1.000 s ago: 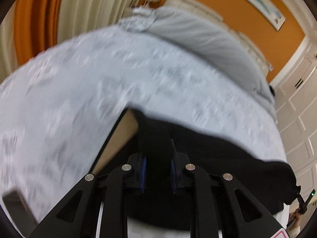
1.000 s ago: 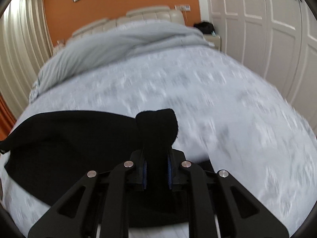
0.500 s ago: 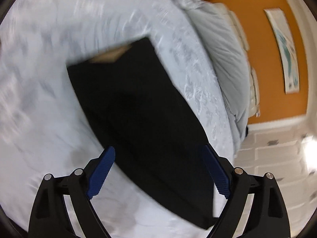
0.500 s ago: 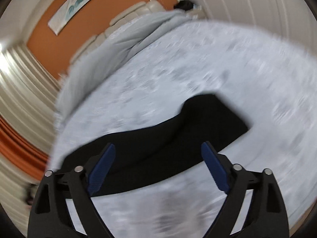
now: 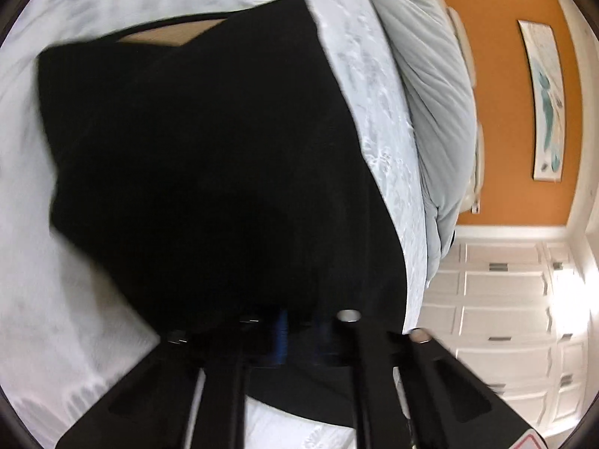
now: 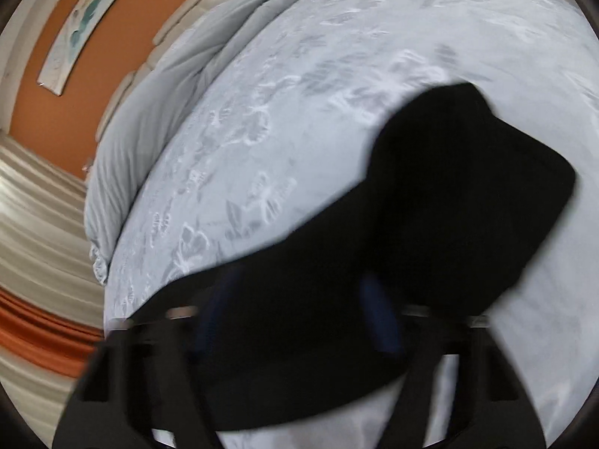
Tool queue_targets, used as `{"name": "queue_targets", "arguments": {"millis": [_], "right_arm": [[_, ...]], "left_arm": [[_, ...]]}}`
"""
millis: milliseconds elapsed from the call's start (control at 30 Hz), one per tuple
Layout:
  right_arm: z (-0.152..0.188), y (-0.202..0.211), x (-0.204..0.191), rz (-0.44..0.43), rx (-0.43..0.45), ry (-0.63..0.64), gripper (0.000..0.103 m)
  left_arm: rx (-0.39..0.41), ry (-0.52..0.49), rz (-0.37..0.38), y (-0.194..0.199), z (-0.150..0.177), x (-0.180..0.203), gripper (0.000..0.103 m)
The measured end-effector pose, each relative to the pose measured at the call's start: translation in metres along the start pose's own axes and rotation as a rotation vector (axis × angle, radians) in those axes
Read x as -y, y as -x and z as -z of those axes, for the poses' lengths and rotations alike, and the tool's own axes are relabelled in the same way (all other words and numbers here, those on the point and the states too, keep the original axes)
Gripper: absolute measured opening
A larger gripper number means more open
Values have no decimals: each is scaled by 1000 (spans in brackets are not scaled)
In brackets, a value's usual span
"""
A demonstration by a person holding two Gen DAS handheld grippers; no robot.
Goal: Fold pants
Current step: 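Lift the pants with both tools and fold them over onto themselves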
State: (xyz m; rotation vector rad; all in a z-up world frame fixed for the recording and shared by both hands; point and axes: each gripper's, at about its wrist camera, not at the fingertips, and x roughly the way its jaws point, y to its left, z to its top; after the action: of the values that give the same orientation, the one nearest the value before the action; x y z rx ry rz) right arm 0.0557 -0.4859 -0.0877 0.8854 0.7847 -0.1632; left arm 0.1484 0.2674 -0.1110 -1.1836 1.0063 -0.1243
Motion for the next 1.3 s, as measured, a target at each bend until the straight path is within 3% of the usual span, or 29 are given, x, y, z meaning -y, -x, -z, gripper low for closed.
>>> {"name": "queue_targets", "arguments": {"millis": [33, 100, 133, 200, 267, 300, 367, 400, 467, 567, 600, 633, 700, 767, 800, 867, 933, 1000, 1100, 1167, 1200, 1300], "right_arm": [[-4, -3, 0, 0, 0, 9, 3], [-13, 14, -9, -59, 90, 21, 3], [-18, 44, -28, -150, 178, 66, 3], [-16, 82, -53, -253, 258, 168, 3], [-5, 105, -63, -196, 307, 284, 3], [-2, 99, -53, -132, 278, 289, 3], [2, 59, -5, -13, 99, 176, 3], [8, 36, 21, 52, -6, 123, 3], [17, 16, 35, 108, -102, 135, 4], [22, 23, 27, 104, -102, 186, 14], [20, 25, 26, 90, -96, 176, 26], [19, 29, 27, 62, -83, 147, 61], [13, 35, 31, 54, -21, 88, 90], [3, 33, 35, 50, 25, 39, 90], [-1, 32, 41, 15, 30, -1, 87], [-2, 25, 53, -12, 52, -72, 59], [-5, 22, 59, -25, 50, -110, 3], [-14, 36, 49, -50, 87, -86, 3], [-18, 95, 6, -151, 232, 70, 3], [-14, 107, -2, -96, 263, 154, 3], [-14, 104, 4, -36, 244, 169, 3], [-9, 59, 53, 114, 45, 80, 3]], "left_arm": [[8, -22, 3, 1, -2, 5, 3], [63, -93, 54, 15, -5, 24, 2], [78, -132, 79, 25, -2, 31, 2], [123, -243, 132, 49, 3, 57, 3], [149, -289, 110, 60, 6, 61, 3], [140, -277, 60, 58, 4, 53, 3], [88, -198, -36, 46, 0, 27, 3], [54, -154, -63, 39, -2, 14, 3], [-8, -64, -87, 29, -2, -11, 3], [2, -71, -85, 30, 2, -7, 3], [14, -95, -96, 33, 3, -3, 4], [27, -121, -112, 33, 5, 3, 4], [37, -137, -129, 34, 4, 5, 5], [40, -108, -126, 30, 2, 4, 6], [38, -95, -119, 29, -3, -1, 6], [46, -68, -81, 32, -8, -8, 6], [54, -91, -77, 31, -9, -5, 4], [82, -135, -77, 42, -6, 0, 3], [96, -164, -16, 61, 2, 8, 3], [82, -179, -59, 63, 3, 5, 4], [66, -173, -100, 59, 1, -2, 4], [-15, -64, -150, 40, -5, -33, 5]]}}
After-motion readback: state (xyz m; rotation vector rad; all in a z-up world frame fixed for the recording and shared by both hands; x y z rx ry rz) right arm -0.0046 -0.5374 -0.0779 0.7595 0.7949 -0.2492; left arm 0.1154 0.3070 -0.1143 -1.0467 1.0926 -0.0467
